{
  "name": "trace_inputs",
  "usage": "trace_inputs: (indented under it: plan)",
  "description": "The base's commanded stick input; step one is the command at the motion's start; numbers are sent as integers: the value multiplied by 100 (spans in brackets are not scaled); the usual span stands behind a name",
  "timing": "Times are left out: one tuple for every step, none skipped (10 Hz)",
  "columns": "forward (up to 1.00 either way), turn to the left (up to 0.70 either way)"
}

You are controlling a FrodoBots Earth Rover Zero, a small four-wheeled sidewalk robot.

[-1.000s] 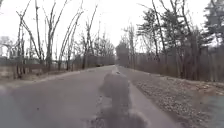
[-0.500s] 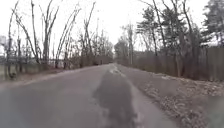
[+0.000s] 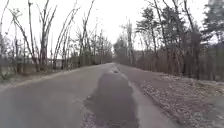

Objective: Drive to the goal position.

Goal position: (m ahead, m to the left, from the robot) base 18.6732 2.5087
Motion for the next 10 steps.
trace_inputs:
  plan:
    - [85, 0]
    - [85, 0]
    - [85, 0]
    - [85, -25]
    - [85, -15]
    - [85, -5]
    - [85, 0]
    - [85, 0]
    - [85, 0]
    - [85, 0]
